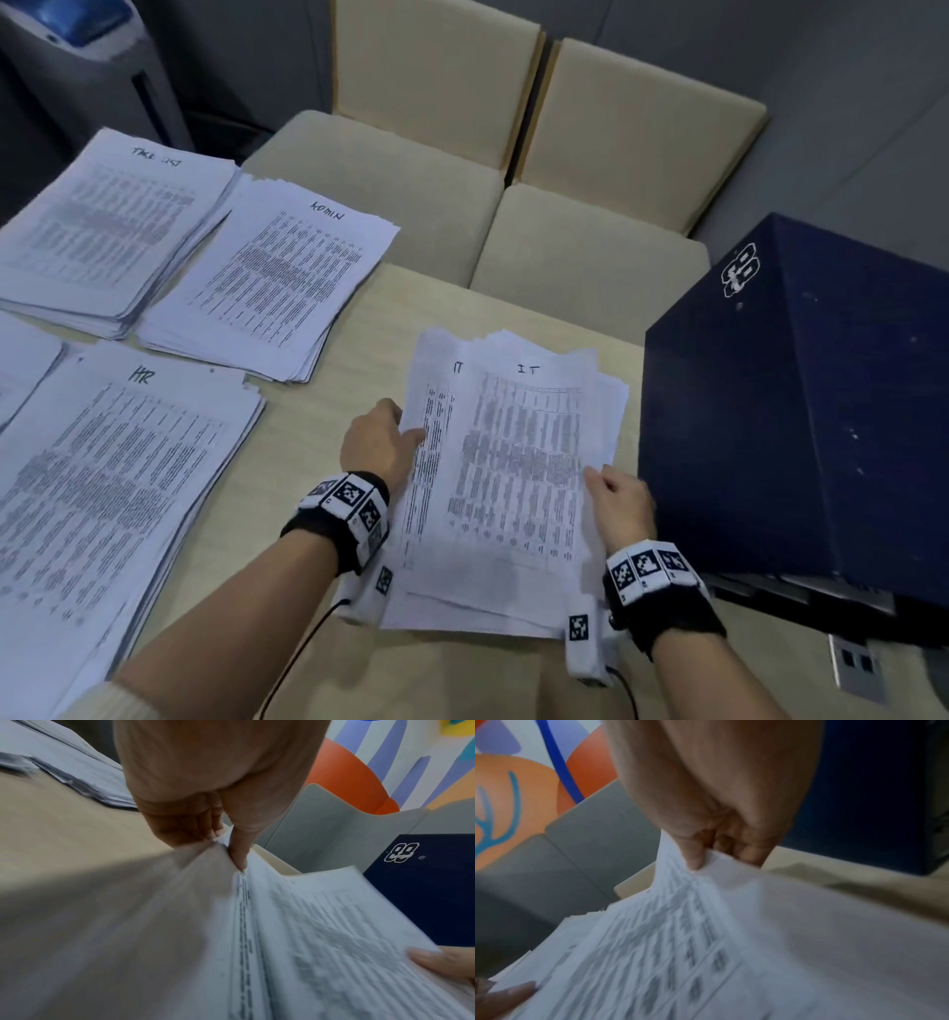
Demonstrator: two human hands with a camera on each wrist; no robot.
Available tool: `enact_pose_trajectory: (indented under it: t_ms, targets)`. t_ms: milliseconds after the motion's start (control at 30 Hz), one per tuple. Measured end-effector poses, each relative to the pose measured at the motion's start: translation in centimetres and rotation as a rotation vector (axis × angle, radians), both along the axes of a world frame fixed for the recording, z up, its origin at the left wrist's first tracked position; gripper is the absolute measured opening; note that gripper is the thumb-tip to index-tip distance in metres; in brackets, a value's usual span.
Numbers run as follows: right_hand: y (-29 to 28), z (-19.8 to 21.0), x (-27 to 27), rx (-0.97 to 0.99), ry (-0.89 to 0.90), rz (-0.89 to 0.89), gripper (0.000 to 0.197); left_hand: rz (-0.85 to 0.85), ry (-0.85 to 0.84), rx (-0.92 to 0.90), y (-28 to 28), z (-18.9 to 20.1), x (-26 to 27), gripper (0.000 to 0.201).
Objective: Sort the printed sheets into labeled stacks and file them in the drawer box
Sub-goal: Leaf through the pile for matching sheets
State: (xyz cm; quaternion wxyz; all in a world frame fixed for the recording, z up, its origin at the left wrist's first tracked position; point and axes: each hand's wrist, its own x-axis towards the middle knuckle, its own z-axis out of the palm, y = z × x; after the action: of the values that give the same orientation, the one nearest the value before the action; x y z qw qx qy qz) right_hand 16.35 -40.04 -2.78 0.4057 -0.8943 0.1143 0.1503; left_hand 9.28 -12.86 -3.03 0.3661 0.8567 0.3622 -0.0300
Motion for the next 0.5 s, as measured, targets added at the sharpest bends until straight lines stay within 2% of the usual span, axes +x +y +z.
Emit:
enact_pose_trajectory:
  t_ms: [67,133,233,300,400,467,500]
  targets:
    - [-0.6,0.6,-0.1,-0.001,-0.033,-0.041,0.02,-0.065,-0.007,-0.033,0.9,-0.1,0.2,0.036]
    - [-1.0,0.8,-0.1,0.11,-0.014,-0.121,0.022,-0.185,0.038,-0.041,1.6,0.3,0.6,0.042]
    - [-1.5,0.7,-0.8,0.273,0.006,-0.295,0.02,-0.371,0.15,0.214,2.3,1.3,1.0,0.054]
    - [-1.3,0.7,-1.5,0.459,0.034,-0.407,0.017,-0.41,0.089,0.351,2.4,2.0,1.1,0.061]
    - [-0.5,0.9,-3.0,0.654,0.093,-0.429,0.029,-0.476,-0.025,0.387,2.1,2.6,0.7,0.055]
    - [0.2,1.3,-3.5,0.692,0.105,-0.389,0.028,-0.515,-0.098,0.324,2.0,2.3,0.6,0.045]
    - [0.2,1.2,-3.4,0.682,0.109,-0.379,0.022,-0.514,-0.152,0.233,2.2,2.0,0.5,0.04]
